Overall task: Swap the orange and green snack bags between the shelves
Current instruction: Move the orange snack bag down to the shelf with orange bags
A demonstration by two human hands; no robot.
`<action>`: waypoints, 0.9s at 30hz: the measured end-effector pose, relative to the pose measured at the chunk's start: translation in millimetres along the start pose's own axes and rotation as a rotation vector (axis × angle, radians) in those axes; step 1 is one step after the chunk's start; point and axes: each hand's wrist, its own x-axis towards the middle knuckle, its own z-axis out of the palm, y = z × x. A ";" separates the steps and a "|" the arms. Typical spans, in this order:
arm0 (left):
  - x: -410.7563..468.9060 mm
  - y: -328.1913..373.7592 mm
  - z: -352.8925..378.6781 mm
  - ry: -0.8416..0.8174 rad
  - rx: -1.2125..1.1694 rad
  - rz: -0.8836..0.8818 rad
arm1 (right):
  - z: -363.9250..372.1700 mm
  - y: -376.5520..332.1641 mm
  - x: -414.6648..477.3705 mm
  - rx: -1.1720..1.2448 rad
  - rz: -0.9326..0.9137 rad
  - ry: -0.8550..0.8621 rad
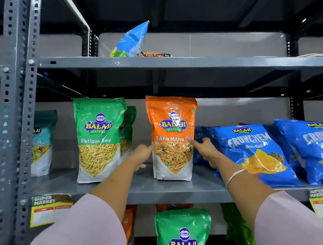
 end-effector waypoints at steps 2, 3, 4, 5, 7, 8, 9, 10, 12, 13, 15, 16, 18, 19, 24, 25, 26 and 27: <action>-0.1 -1.5 4.3 -0.036 -0.032 0.003 | 4.2 3.9 0.7 0.002 0.018 -0.050; 2.5 -3.9 7.1 -0.065 -0.046 -0.001 | 5.3 8.0 1.8 0.011 0.034 -0.076; 4.5 -6.0 11.1 -0.079 -0.074 0.004 | 8.3 15.0 6.5 0.023 0.038 -0.104; 6.8 -6.9 14.0 -0.092 -0.083 0.006 | 11.5 15.2 6.6 0.043 0.043 -0.135; 7.2 -6.0 20.7 -0.086 -0.094 0.031 | 16.6 18.2 9.9 0.064 0.023 -0.169; 7.5 -5.7 23.1 -0.084 -0.098 0.046 | 18.8 21.7 14.5 0.091 0.008 -0.186; 8.6 -6.7 24.7 -0.080 -0.107 0.066 | 21.9 24.1 15.3 0.113 -0.019 -0.203; 8.4 -7.8 26.0 -0.067 -0.113 0.080 | 24.8 25.7 14.3 0.130 -0.043 -0.200; 6.6 -9.4 25.9 -0.017 -0.122 0.097 | 28.3 27.3 13.3 0.141 -0.058 -0.143; 7.2 -10.7 25.0 0.003 -0.125 0.102 | 28.6 26.3 11.1 0.142 -0.061 -0.120; 7.8 -12.0 23.4 0.016 -0.135 0.101 | 28.3 24.5 6.8 0.139 -0.067 -0.101; 6.8 -11.3 22.6 0.021 -0.130 0.095 | 27.1 24.5 6.5 0.132 -0.073 -0.097; 3.8 -6.9 21.0 0.029 -0.106 0.098 | 24.3 22.7 2.8 0.119 -0.089 -0.083; 1.4 -4.0 20.4 0.032 -0.108 0.108 | 22.5 21.5 0.5 0.114 -0.105 -0.071; -18.8 14.4 19.8 0.053 -0.106 0.164 | 6.6 6.4 -17.1 0.100 -0.163 -0.010; -23.5 18.0 20.9 0.058 -0.102 0.176 | 1.9 1.7 -23.0 0.090 -0.173 -0.005; -29.3 21.9 22.3 0.062 -0.097 0.186 | -3.2 -2.7 -29.2 0.082 -0.184 0.000; -35.7 26.6 24.5 0.066 -0.093 0.201 | -9.0 -6.3 -35.3 0.083 -0.191 0.007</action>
